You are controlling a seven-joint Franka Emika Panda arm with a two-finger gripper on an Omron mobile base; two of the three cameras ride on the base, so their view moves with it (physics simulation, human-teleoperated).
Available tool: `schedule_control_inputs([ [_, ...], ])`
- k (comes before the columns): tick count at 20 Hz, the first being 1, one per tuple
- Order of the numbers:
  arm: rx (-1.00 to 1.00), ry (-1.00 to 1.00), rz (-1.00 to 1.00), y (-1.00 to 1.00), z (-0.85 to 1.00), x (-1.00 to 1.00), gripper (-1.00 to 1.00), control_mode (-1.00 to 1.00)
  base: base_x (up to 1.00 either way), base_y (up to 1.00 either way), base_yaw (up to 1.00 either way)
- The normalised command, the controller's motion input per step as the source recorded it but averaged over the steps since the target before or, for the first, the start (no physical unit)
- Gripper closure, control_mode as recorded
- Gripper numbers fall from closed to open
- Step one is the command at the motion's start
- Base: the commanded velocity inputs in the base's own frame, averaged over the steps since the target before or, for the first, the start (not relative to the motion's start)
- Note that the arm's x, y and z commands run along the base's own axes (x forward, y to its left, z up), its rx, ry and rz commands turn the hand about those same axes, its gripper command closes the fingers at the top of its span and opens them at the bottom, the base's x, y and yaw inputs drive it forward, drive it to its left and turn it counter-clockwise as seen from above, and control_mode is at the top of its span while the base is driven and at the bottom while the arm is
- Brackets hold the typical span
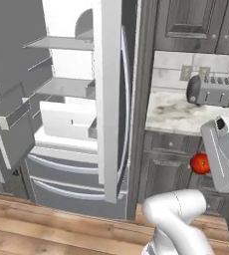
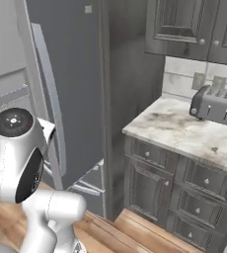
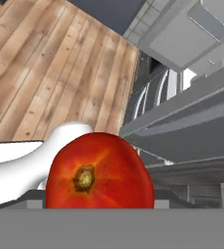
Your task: Place the liquor on the top shelf of the fridge to keep it out of children's reach, and place the orange and tomato on lower shelves for easy access.
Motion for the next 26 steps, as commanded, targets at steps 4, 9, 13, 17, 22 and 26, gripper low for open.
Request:
schedule_control_inputs([
  [4,0.0,0.0,0.0,0.0,0.0,0.0,1.0,1.0,-0.02,0.98,0.25],
  [9,0.0,0.0,0.0,0.0,0.0,0.0,1.0,1.0,0.06,0.93,0.11],
  [13,0.0,0.0,0.0,0.0,0.0,0.0,1.0,1.0,0.26,0.71,0.0],
  [17,0.0,0.0,0.0,0.0,0.0,0.0,1.0,1.0,0.39,0.14,-0.06],
  [22,0.0,0.0,0.0,0.0,0.0,0.0,1.0,1.0,0.44,0.0,-0.15],
  [26,0.0,0.0,0.0,0.0,0.0,0.0,1.0,1.0,0.47,0.2,-0.21],
])
